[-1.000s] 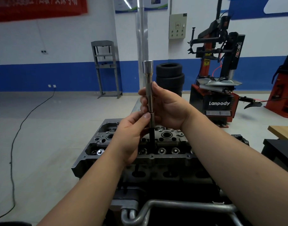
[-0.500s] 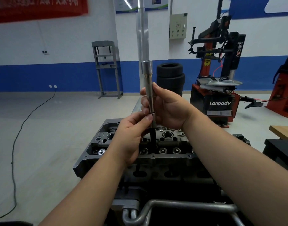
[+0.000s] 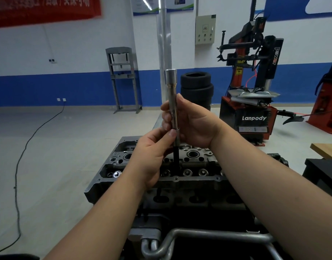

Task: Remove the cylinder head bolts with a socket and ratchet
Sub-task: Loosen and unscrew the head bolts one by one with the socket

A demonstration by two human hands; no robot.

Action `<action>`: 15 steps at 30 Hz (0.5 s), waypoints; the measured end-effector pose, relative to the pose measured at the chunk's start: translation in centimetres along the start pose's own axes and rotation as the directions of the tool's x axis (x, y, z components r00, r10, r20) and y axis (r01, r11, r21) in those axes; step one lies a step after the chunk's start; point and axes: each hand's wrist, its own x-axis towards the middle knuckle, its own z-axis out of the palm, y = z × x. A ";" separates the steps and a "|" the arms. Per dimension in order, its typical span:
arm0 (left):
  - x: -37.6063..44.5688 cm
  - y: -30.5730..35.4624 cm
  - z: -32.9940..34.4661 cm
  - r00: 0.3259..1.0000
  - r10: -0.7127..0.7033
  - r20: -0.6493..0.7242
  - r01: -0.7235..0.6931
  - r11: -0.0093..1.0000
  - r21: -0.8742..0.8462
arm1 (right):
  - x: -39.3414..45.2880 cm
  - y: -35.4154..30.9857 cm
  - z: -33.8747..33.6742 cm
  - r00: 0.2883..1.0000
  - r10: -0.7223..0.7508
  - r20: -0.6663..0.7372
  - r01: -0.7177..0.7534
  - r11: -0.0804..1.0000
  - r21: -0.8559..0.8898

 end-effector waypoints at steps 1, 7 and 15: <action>0.0 0.0 0.1 1.000 0.008 -0.019 -0.008 1.000 0.007 | 0.0 0.0 0.1 1.000 -0.014 0.005 0.014 1.000 -0.009; 0.2 0.1 0.0 1.000 -0.009 -0.015 0.009 1.000 0.001 | 0.1 0.2 -0.1 0.999 -0.049 -0.006 0.049 0.999 -0.012; 0.1 -0.2 -0.1 0.999 0.030 -0.023 -0.030 1.000 0.000 | -0.1 -0.1 0.2 1.000 0.009 -0.012 -0.010 1.000 -0.015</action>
